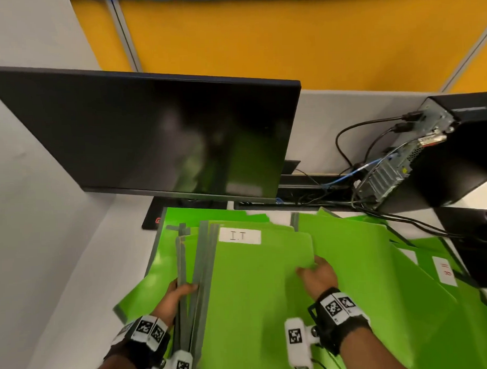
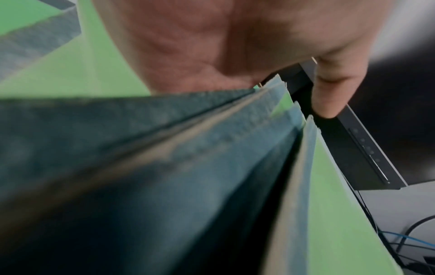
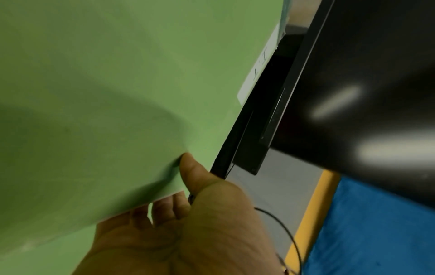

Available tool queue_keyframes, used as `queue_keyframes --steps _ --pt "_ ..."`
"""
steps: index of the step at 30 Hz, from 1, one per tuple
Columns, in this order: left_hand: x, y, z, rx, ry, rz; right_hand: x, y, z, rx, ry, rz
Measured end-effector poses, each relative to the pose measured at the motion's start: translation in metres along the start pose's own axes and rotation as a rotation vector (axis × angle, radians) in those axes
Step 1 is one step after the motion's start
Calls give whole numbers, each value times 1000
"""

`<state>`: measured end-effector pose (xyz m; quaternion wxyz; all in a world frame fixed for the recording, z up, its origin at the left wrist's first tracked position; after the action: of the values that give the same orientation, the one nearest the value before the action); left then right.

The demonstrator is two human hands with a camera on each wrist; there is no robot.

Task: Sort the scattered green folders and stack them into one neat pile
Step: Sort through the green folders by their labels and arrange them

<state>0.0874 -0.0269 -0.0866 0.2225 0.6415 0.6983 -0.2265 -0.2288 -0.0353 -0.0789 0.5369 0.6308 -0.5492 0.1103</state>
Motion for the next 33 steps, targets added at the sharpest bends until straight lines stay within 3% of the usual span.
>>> queue_keyframes --steps 5,12,19,26,29,33 --pt "-2 -4 -6 8 -69 128 36 -12 -6 43 116 -50" --pt "-1 -9 -6 -106 -93 203 39 -36 -18 68 1 -320" --pt "-1 -12 -3 -193 -72 206 31 -39 -22 41 98 -342" --pt "-3 -13 -6 -204 -58 210 64 -34 -1 312 292 -422" --pt "-5 -14 -7 -214 -84 277 86 -43 8 456 369 -678" --pt "-8 -15 -6 -184 -82 291 95 -53 23 530 529 -1015"
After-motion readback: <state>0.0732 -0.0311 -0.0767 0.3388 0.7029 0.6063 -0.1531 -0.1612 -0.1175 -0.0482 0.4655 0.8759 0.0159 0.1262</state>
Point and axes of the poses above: each hand's wrist, its own z-axis towards the middle knuckle, its own y-axis out of the back of the hand, x = y × z, the point moved 2 cm from there along z, towards the middle knuckle, and after that the axes turned 8 degrees about y, right-handed, at the moved point
